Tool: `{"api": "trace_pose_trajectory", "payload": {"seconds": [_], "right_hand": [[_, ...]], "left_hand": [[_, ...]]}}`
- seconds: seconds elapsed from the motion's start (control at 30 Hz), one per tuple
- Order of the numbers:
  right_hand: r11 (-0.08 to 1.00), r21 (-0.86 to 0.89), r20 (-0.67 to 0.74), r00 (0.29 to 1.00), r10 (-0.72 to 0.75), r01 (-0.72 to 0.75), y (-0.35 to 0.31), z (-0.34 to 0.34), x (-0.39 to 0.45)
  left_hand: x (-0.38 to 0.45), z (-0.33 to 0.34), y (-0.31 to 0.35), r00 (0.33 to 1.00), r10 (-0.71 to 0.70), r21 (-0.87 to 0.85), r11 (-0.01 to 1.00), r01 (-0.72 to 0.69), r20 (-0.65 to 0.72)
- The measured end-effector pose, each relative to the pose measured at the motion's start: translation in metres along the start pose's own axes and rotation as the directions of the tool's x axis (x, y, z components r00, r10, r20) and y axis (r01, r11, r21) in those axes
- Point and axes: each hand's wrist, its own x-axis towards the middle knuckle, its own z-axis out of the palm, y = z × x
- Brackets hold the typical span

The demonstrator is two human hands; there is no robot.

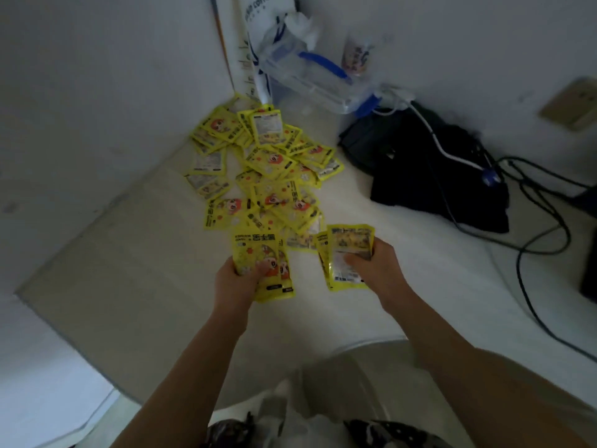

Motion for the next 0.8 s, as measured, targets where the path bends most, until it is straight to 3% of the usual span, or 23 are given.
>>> {"api": "trace_pose_trajectory", "payload": {"seconds": [0.27, 0.4, 0.7, 0.8], "right_hand": [[0.987, 0.083, -0.191, 0.97, 0.15, -0.136, 0.083, -0.008, -0.105], [0.975, 0.147, -0.303, 0.93, 0.207, -0.169, 0.116, -0.023, -0.151], [0.912, 0.354, -0.435, 0.826, 0.358, -0.209, 0.202, -0.07, -0.26], [0.882, 0.419, -0.463, 0.785, 0.41, -0.214, 0.239, -0.09, -0.301]], "left_hand": [[-0.057, -0.008, -0.043, 0.988, -0.008, 0.211, 0.977, -0.024, 0.152], [-0.09, 0.009, -0.054, 0.967, 0.024, 0.314, 0.944, -0.106, 0.254], [-0.184, 0.066, -0.1, 0.868, 0.024, 0.411, 0.874, -0.259, 0.496], [-0.223, 0.088, -0.123, 0.823, -0.036, 0.454, 0.847, -0.276, 0.567]]}}
